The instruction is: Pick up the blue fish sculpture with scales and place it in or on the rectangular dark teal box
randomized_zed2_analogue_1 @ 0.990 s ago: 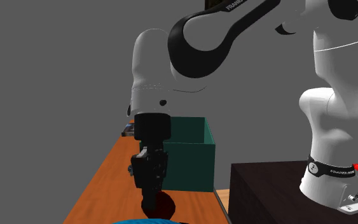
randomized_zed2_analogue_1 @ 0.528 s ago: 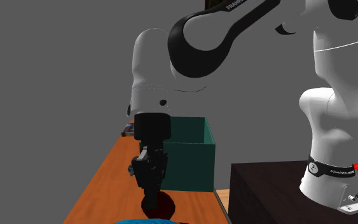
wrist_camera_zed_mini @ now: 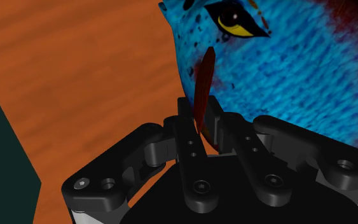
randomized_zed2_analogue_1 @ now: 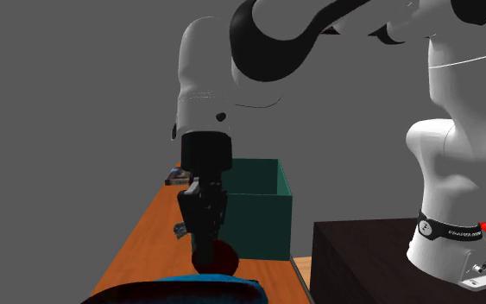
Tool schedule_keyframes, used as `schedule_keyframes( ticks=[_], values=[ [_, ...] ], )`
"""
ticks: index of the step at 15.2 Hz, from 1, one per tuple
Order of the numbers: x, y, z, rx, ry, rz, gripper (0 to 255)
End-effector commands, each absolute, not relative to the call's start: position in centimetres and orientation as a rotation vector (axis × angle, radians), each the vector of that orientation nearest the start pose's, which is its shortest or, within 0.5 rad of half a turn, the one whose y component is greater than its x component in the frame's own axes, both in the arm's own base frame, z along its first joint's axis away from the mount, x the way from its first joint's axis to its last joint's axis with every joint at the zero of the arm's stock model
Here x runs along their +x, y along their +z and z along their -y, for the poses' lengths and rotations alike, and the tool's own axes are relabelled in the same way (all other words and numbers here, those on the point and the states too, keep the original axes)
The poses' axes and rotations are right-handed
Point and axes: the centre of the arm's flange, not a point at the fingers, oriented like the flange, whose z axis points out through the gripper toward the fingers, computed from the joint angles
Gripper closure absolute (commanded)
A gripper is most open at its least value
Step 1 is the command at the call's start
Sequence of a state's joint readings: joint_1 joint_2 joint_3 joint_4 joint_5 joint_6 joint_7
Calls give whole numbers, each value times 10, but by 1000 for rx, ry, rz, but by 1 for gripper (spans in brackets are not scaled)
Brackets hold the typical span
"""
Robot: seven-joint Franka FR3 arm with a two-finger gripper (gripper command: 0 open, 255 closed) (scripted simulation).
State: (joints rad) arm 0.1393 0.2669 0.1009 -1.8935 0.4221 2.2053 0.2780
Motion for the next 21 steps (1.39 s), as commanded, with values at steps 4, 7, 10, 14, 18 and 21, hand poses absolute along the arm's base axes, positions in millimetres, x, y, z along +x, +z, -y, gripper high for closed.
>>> schedule_keyframes(
  ticks=[4,7,10,14,18,21],
  values=[
    [602,399,-158,-2742,73,-396,255],
    [602,415,-158,-2742,73,-396,255],
    [602,431,-158,-2742,73,-396,255],
    [602,452,-158,-2742,73,-396,255],
    [602,473,-158,-2742,73,-396,255],
    [602,489,-158,-2742,73,-396,255]
  ],
)
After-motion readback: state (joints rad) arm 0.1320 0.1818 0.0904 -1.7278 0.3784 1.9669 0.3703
